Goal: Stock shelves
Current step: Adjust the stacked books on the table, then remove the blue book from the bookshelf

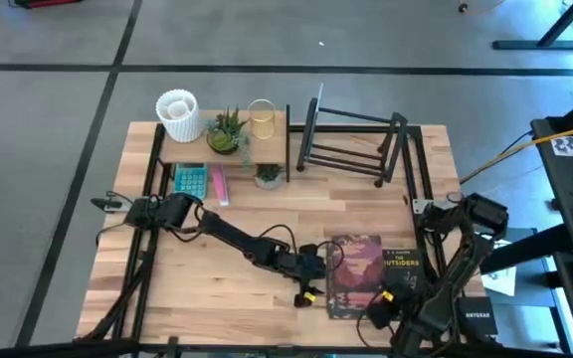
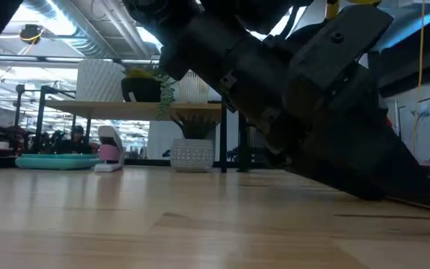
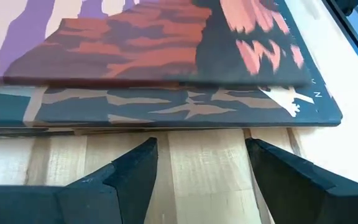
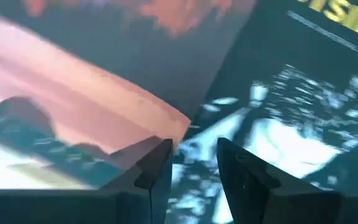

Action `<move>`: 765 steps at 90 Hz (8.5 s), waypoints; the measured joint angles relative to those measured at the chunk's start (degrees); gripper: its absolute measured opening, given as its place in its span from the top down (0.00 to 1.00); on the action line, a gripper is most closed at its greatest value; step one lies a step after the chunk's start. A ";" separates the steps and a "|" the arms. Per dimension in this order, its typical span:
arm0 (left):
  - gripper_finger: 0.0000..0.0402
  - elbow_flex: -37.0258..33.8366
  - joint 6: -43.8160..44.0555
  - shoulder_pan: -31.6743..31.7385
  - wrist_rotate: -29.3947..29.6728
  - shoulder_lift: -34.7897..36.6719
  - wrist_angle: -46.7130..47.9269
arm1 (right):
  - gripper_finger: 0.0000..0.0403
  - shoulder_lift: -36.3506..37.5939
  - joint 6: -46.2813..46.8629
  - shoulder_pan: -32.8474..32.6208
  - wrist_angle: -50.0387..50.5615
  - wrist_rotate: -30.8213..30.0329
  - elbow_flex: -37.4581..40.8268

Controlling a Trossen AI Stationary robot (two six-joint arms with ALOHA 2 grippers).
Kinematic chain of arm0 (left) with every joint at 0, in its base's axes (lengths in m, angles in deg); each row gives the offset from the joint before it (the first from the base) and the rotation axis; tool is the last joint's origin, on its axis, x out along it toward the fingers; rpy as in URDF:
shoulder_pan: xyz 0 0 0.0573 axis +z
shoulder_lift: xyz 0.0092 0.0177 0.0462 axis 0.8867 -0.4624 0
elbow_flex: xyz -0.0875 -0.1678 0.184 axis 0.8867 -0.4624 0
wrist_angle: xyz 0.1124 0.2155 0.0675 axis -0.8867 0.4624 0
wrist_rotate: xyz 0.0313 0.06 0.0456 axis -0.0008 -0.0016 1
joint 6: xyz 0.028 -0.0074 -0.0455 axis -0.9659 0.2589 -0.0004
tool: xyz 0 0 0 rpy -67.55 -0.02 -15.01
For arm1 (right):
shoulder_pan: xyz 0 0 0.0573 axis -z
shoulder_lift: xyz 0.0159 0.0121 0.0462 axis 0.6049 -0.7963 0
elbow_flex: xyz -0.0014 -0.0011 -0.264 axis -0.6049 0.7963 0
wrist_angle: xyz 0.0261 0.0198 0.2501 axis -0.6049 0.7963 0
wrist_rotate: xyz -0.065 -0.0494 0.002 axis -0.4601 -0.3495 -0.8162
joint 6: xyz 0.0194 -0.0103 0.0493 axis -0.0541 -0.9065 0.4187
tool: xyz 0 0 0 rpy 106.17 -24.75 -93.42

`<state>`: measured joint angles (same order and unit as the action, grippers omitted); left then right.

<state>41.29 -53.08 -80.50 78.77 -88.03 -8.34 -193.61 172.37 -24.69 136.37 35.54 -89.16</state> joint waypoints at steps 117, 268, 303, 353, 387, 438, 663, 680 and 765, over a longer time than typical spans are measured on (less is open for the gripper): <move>0.41 -0.68 0.28 3.41 5.39 1.44 -0.12 | 0.73 2.25 -16.82 7.19 5.14 -2.61 8.04; 0.92 1.95 -11.13 13.98 -5.35 -0.35 2.70 | 0.73 -12.83 -33.24 5.23 -36.13 -6.46 -4.81; 0.92 1.81 -16.67 11.84 12.33 6.82 16.03 | 0.73 -13.24 -38.47 5.38 -28.77 -13.57 -14.28; 0.92 -11.84 7.50 -9.30 43.09 38.50 56.00 | 0.72 -7.96 -25.74 18.14 28.76 -56.65 -26.59; 0.92 -23.45 25.80 -22.41 52.13 44.98 55.26 | 0.44 3.82 -68.49 46.53 9.42 -49.83 -22.67; 0.92 -26.77 30.38 -27.41 56.25 44.95 55.09 | 0.40 13.05 -95.79 76.73 -21.73 -34.92 -22.78; 0.92 -26.82 12.02 -20.57 68.26 40.11 32.96 | 1.00 7.76 -28.49 27.31 29.55 39.81 -21.18; 0.92 -26.82 11.85 -19.74 68.83 37.04 31.52 | 1.00 7.72 -7.59 22.63 29.63 31.56 -16.39; 0.92 -26.76 -14.34 -8.43 47.79 12.71 -9.67 | 0.99 2.63 -6.57 36.16 21.99 0.26 -14.76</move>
<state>14.53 -67.43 -88.93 126.56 -75.33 -18.01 -190.98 165.81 11.47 158.36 35.80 -103.92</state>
